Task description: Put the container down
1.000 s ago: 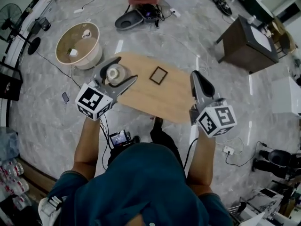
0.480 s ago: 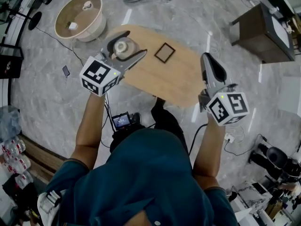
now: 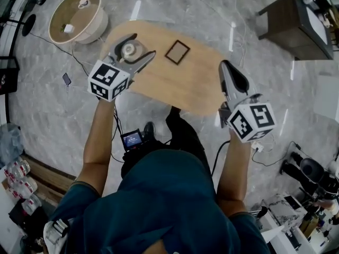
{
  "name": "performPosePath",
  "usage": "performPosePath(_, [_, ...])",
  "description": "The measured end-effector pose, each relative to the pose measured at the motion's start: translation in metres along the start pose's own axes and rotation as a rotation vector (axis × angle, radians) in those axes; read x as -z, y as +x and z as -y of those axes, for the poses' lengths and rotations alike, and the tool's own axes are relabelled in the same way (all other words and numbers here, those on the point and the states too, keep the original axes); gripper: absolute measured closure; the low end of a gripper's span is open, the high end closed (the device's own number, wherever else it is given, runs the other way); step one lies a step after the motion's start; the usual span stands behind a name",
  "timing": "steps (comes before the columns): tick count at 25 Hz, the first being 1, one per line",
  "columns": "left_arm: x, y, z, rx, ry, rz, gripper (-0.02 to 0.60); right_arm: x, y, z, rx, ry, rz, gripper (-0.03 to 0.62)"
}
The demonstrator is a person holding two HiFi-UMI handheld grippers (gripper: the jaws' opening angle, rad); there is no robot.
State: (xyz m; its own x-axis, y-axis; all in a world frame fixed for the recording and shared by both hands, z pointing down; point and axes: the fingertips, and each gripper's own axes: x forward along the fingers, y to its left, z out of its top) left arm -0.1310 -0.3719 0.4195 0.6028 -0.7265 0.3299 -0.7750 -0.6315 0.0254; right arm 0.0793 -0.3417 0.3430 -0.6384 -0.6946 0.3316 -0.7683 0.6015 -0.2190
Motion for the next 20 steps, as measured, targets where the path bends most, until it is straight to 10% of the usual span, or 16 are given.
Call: performPosePath(20, [0.160, 0.108, -0.034, 0.022, -0.124, -0.183, 0.244, 0.094, 0.038, 0.050, 0.029, 0.118, -0.141, 0.582])
